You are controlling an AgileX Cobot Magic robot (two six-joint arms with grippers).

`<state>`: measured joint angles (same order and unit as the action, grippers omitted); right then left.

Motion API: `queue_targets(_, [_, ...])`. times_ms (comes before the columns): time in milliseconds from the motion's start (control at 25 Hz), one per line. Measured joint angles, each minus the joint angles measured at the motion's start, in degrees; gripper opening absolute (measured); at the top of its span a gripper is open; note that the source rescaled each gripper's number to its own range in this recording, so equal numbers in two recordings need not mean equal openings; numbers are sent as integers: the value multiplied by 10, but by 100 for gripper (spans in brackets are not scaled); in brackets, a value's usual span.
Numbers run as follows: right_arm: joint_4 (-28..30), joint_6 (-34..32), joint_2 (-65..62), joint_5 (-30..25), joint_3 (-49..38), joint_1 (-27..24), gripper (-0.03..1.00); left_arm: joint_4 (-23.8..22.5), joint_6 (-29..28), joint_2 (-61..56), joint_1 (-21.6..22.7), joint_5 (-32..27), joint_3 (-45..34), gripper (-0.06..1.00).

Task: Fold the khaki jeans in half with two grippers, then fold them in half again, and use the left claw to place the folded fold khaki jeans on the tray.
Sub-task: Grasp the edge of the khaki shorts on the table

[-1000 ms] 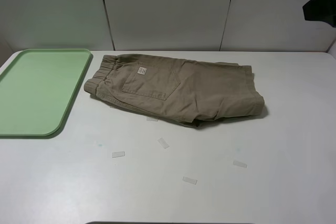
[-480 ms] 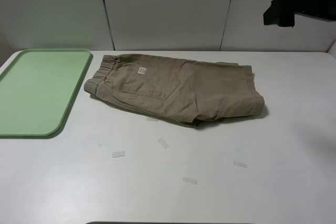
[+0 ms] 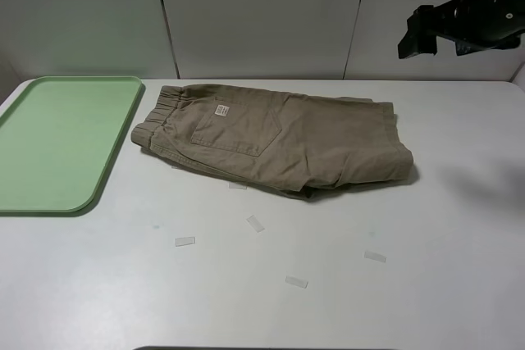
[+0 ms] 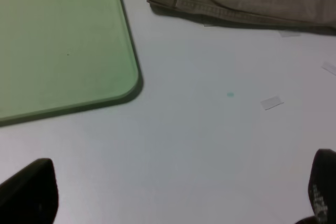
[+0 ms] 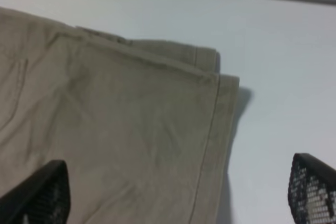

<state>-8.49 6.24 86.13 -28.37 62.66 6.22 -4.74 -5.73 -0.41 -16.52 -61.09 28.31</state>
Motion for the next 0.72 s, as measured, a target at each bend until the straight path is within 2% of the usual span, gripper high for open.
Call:
queue_targets(200, [-51,38,52,-22,21,-37,89,0,0,0,0,0,0,99])
queue_targets(520, [-163,166,114,-38,30,-101,85,0,0,0,0,0,0,99])
queue_targets(720, [-203,198,161,-52,39,-127,87,0,0,0,0,0,0,99])
